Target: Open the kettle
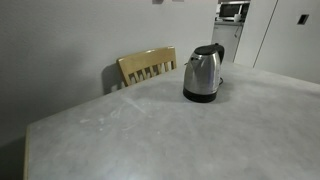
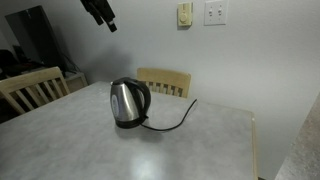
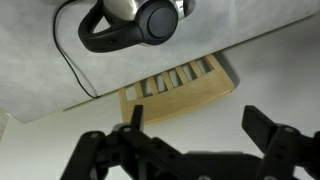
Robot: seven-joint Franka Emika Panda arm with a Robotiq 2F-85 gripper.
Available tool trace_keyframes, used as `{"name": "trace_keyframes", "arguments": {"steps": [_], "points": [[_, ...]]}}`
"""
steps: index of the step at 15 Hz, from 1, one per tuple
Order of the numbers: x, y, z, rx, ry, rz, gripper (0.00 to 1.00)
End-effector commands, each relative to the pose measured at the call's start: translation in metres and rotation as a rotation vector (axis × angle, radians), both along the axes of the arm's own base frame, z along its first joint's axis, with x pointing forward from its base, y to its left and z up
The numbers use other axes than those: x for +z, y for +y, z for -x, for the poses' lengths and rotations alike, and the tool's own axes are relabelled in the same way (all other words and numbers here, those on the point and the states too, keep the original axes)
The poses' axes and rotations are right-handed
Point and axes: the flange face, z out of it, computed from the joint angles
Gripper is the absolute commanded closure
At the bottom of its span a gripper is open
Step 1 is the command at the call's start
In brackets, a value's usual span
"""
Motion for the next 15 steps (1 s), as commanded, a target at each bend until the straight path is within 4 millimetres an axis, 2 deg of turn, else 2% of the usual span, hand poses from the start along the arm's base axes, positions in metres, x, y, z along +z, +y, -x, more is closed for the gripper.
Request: {"name": "trace_keyframes", "arguments": {"steps": [1,8,10,11,15], "points": [[-0.020,-0.019,-0.013,0.013,0.086,0.014,0.00],[-0.065,-0.039,-0.021,0.032,0.280,0.066,0.00],[-0.067,-0.032,-0.018,0.089,0.302,0.032,0.00],[-0.068,-0.032,-0.015,0.040,0.278,0.049,0.00],[-0.068,-0.030,-0.016,0.066,0.290,0.043,0.00]]}}
